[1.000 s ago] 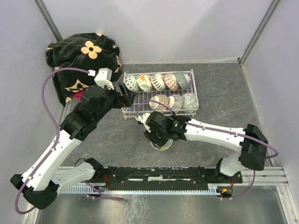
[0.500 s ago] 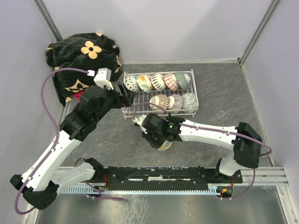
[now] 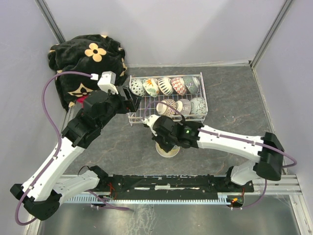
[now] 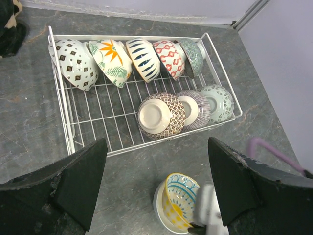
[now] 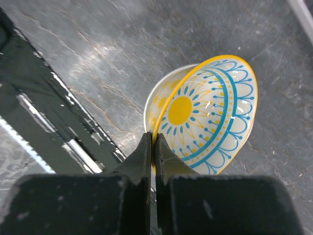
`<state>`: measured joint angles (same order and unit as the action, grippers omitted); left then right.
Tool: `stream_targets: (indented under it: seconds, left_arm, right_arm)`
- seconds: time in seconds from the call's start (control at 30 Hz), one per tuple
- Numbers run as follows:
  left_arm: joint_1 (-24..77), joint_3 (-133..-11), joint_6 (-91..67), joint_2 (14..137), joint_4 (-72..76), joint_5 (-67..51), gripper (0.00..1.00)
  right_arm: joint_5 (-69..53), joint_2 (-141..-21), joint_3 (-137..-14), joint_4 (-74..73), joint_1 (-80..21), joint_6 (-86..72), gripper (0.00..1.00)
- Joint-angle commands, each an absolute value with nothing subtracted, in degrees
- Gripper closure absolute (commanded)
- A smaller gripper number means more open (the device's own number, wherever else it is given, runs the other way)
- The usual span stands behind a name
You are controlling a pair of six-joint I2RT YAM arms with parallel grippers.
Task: Load the bowls into the dish rack
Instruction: Pick up the bowl from the center of the board, then turn the bowl upside down on the dish rack.
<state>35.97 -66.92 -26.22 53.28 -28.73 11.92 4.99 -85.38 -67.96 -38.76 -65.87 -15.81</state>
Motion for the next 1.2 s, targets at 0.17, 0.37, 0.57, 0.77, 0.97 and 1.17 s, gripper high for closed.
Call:
stream_targets:
  seconds: [0.17,0.37,0.57,0.77,0.97,1.17]
  left_arm:
    - [35.73,-68.46,-22.77,51.21,-27.24,13.4,0.1]
    - [35.7,-69.31,-22.29,51.13,-27.51,14.05,0.1]
    - [35.69,-69.35,-21.48,51.05,-27.51,15.34,0.1]
    - [35.68,-69.52,-21.14,51.54,-26.79,15.78,0.1]
    - [35.68,-69.14,-20.59,51.86,-26.68,16.32,0.1]
    - [35.68,-68.56,-20.07,51.68,-26.72,16.95,0.1]
  right_arm:
    - [7.2,-77.42,-80.02,-37.3,-65.57,-15.11,0.99]
    - [2.92,-77.93,-86.25,-31.12,-58.57,-16.57,0.99]
    - [-6.44,-82.57,-86.02,-16.58,-48.47,-23.94,0.99]
    - [-12.29,-90.02,-82.87,0.06,-43.2,-34.85,0.98]
    - [-11.4,-95.2,-79.76,11.91,-43.0,-39.78,0.98]
    - [-10.6,-98.95,-74.51,20.23,-42.98,-44.04,0.98]
